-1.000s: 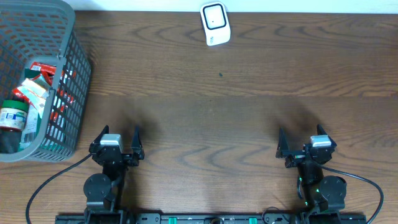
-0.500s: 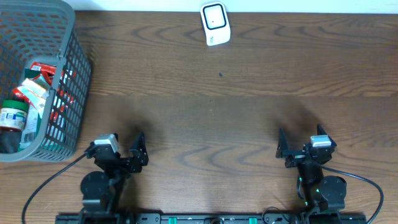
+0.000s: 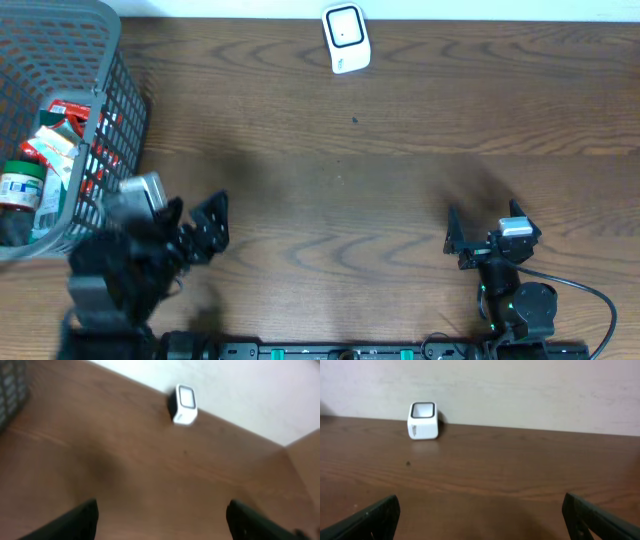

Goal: Scan the item barcode
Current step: 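Move the left gripper over the grey basket and reach down inside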

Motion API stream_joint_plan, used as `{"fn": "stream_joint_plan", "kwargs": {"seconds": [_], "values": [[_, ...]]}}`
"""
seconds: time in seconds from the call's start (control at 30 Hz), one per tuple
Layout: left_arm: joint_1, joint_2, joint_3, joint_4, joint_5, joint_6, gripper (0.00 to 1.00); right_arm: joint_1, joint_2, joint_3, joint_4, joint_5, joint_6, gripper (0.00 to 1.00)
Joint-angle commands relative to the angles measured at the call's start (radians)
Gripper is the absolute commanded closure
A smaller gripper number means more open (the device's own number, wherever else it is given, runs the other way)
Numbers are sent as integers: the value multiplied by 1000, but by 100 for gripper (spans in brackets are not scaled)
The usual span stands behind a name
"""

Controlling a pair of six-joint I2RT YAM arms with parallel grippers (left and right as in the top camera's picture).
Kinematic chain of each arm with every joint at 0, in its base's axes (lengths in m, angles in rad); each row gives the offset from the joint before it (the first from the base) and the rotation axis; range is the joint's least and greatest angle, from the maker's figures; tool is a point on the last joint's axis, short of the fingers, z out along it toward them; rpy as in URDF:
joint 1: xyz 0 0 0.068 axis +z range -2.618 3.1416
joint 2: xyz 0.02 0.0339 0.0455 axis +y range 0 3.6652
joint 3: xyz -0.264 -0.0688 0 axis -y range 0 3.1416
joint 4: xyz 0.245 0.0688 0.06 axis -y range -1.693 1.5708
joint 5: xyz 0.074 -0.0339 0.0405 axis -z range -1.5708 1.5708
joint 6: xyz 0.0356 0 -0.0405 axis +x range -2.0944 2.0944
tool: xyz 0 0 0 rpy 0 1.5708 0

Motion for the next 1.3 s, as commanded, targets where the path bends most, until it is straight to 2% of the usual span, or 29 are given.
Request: {"fn": "stream_joint_plan", "kwargs": {"seconds": [0.0,0.23,0.37,0.47,0.53,0.6,0.73,0.9,1.0,1.1,1.27], "values": [[4,201,271,-116,61,14,18,6,-2,-2,-4,2,-8,1],[4,626,860,-459,58,158,18,6,-2,-2,-4,2,-8,1],[4,783,1052,-540,10,164,18,6,-2,-2,-4,2,-7,1],[6,841,1066,-483,5,172,18,6,-2,-2,-4,2,-8,1],[11,857,1066,-463,5,221,18,6,-2,-2,-4,2,-8,1],[23,869,1066,-443,-42,229,18,6,-2,-2,-4,2,-8,1],[84,873,1066,-373,-159,103,18,6,-2,-2,-4,2,-8,1],[252,873,1066,-285,-313,-42,22,6,-2,-2,-4,2,-8,1],[359,896,1063,-290,-422,-82,21,6,-2,-2,-4,2,-8,1],[433,933,1056,-309,-456,-81,21,6,-2,-2,-4,2,-8,1],[526,1029,1045,-404,-459,-81,11,6,-2,-2,-4,2,-8,1]]}}
